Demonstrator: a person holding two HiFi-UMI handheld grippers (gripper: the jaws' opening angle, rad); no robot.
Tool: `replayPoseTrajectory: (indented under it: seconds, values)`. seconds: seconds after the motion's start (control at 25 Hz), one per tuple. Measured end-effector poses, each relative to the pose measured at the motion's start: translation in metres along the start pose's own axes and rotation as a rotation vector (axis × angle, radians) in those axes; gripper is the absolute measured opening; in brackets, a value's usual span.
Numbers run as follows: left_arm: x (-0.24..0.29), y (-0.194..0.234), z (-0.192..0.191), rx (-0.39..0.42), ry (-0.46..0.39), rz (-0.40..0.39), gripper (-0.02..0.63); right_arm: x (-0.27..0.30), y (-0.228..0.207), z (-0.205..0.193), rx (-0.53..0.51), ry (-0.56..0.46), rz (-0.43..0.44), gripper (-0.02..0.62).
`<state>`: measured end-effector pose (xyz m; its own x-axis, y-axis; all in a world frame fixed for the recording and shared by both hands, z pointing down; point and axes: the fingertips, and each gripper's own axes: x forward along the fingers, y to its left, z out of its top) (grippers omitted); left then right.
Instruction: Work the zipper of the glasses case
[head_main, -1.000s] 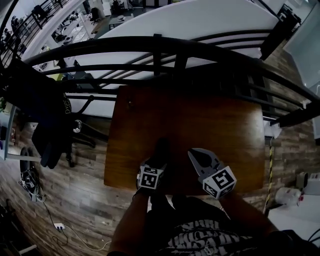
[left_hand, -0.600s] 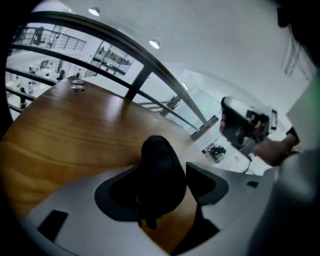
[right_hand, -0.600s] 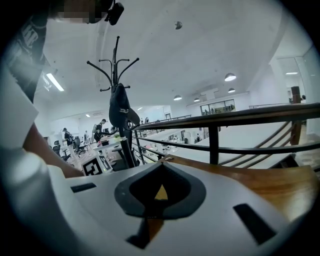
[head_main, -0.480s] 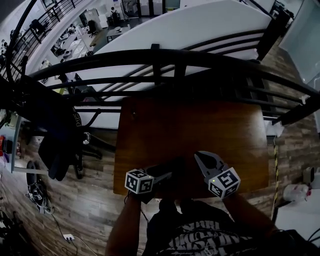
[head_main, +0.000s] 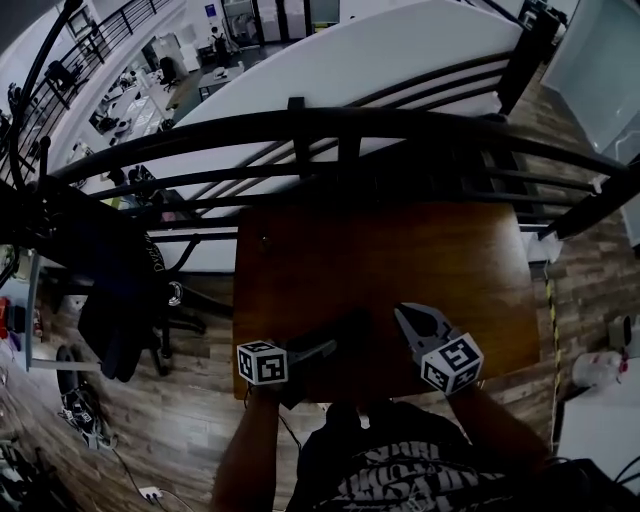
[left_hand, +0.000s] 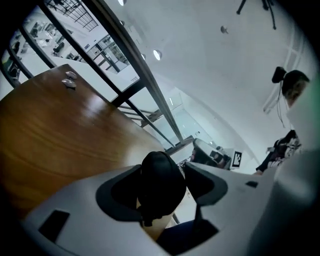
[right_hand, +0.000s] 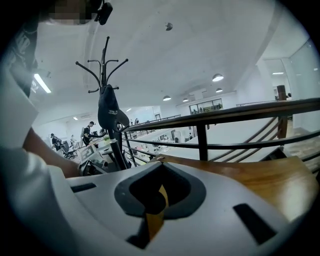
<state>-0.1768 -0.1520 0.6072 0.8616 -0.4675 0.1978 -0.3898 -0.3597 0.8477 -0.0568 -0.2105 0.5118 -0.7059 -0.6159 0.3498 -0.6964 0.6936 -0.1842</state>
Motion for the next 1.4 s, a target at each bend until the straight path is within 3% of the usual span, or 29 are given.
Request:
replayPoseTrajectory:
  seconds: [0.2, 0.44, 0.92, 1.08, 1.24, 1.32, 1.4]
  values:
    - [0.015, -0.029, 0.027, 0.076, 0.023, -0.07, 0.285, -0.004, -0.003, -0.003, 0.007, 0.007, -0.022, -0.009]
    - [0.068, -0.058, 0.056, 0.144, 0.05, -0.166, 0.284, -0.021, -0.022, 0.0, 0.017, -0.023, -0.091, -0.009]
    - [0.127, -0.105, 0.109, 0.144, 0.048, -0.335, 0.282, -0.064, -0.069, -0.003, 0.09, -0.051, -0.221, -0.009]
    - [0.134, -0.126, 0.127, 0.131, 0.015, -0.383, 0.282, -0.065, -0.078, 0.008, 0.153, -0.099, -0.176, -0.009]
    - [0.128, -0.139, 0.128, 0.137, 0.014, -0.422, 0.281, -0.066, -0.076, 0.025, 0.225, -0.176, -0.043, -0.009]
    - [0.125, -0.144, 0.124, 0.167, 0.043, -0.432, 0.281, -0.069, -0.08, 0.033, 0.189, -0.174, 0.011, -0.001]
    - [0.122, -0.145, 0.118, 0.188, 0.071, -0.444, 0.281, -0.074, -0.083, 0.037, 0.102, -0.133, 0.052, 0.063]
